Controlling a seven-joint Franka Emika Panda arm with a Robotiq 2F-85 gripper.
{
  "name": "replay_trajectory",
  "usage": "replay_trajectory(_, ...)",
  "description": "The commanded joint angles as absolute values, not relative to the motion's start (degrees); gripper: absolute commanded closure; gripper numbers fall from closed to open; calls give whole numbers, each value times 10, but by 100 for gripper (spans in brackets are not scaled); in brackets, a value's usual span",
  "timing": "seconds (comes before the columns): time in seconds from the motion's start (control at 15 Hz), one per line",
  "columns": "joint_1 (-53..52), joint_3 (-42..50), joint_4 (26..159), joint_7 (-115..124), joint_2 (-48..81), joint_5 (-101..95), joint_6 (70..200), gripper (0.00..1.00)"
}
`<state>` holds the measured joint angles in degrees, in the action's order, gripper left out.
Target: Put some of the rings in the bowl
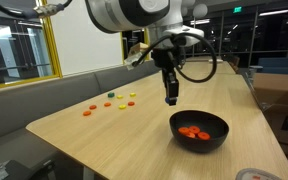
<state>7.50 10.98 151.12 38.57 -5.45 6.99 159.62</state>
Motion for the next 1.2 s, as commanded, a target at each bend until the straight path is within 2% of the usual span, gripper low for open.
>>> replay_trajectory(0.0,93,126,1451,284,-17,148,1551,77)
replay_trajectory(0.13,102,132,1422,236,6,190,1524,77)
replay_trajectory(0.2,106,132,1408,220,20,204,1510,49)
replay_trajectory(0.27,110,132,1394,204,33,219,1497,31)
replay_trajectory(0.53,122,127,1348,178,80,243,1456,2)
replay_trajectory(0.6,121,125,1340,182,88,237,1449,0)
replay_trajectory(1.13,47,73,1323,250,92,149,1411,0)
